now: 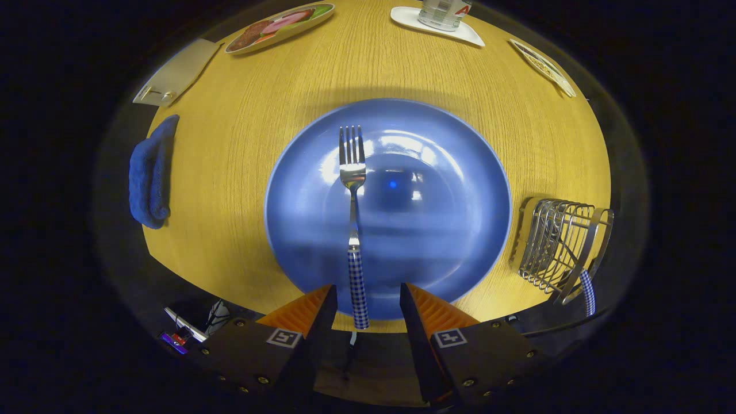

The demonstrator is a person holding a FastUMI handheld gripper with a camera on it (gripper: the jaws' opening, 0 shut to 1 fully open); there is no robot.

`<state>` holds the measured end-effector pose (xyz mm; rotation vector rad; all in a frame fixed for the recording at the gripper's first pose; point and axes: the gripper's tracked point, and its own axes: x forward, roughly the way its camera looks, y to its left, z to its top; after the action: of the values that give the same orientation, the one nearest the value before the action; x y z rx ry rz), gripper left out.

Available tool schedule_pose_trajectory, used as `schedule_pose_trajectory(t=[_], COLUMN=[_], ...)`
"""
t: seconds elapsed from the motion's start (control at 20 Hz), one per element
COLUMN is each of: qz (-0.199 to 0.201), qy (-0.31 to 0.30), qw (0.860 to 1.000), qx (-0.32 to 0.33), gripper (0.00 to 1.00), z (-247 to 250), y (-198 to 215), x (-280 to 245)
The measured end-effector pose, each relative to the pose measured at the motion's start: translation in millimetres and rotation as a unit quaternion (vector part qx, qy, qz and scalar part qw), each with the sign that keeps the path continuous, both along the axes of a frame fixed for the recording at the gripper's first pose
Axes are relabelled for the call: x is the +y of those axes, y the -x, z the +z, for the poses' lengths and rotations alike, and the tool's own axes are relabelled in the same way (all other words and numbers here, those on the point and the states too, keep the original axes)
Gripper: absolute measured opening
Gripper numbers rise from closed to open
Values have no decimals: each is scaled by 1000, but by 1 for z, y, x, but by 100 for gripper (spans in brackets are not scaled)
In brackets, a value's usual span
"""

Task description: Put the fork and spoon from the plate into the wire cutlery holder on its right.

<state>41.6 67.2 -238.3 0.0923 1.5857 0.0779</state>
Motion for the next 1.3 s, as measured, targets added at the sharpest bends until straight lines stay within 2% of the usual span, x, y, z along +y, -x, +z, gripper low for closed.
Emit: schedule_pose_trajectory(t=[0.1,0.15,0.25,0.5,0.55,1.0,1.3], qz=[3,2,4,13,6,25,62], qy=[-6,-5,-6,-3,3,5,22], qw=[1000,1000,1000,1000,1000,1000,998], qx=[-7,-3,2,6,-2,4,18], gripper=[69,15,19,18,3,3,3], z=[-16,-10,-8,-12,-13,-5,14], y=[5,-1,1,5,4,7,20], x=[5,6,7,7,5,-6,-26])
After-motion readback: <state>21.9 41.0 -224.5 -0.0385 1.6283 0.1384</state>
